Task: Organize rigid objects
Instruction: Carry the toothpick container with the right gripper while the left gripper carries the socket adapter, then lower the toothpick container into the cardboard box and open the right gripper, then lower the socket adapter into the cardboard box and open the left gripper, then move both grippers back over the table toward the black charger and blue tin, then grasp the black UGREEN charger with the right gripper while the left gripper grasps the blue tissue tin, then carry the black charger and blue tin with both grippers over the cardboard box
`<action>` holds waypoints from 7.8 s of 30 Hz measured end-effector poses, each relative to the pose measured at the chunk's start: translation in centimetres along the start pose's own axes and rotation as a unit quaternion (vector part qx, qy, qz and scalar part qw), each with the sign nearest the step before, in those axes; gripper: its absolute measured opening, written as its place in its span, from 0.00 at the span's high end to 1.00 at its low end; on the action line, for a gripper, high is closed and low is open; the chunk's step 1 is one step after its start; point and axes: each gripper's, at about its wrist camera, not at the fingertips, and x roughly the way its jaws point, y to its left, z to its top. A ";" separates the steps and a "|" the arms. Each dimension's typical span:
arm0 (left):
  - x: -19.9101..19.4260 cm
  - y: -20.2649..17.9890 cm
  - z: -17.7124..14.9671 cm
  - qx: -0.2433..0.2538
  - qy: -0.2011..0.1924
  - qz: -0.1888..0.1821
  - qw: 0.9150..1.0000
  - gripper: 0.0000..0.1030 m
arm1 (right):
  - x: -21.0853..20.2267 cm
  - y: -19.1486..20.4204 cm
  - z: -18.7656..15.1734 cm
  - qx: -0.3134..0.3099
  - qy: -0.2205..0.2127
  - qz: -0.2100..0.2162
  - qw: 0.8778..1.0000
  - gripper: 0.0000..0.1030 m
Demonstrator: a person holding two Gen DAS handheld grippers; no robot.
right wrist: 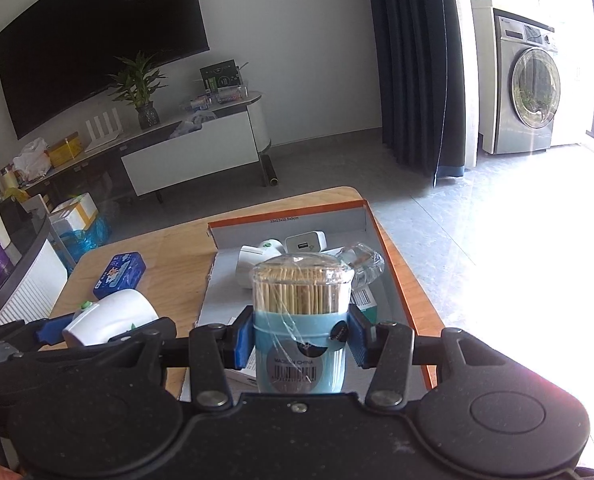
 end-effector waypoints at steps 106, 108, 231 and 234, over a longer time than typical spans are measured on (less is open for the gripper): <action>1.7 13.9 -0.3 -0.133 0.047 0.109 0.984 0.11 | 4.6 8.4 2.6 -0.087 0.004 0.070 0.994 0.32; 1.7 14.1 -0.4 -0.133 0.047 0.108 0.984 0.11 | 4.8 8.8 2.5 -0.090 0.006 0.071 0.993 0.32; 0.6 17.2 1.2 -0.116 0.025 0.124 0.985 0.40 | 9.7 19.2 0.9 -0.104 0.012 0.103 0.989 0.27; -0.5 16.1 1.1 -0.116 0.020 0.117 0.986 0.40 | 7.6 18.0 0.6 -0.107 0.008 0.101 0.989 0.26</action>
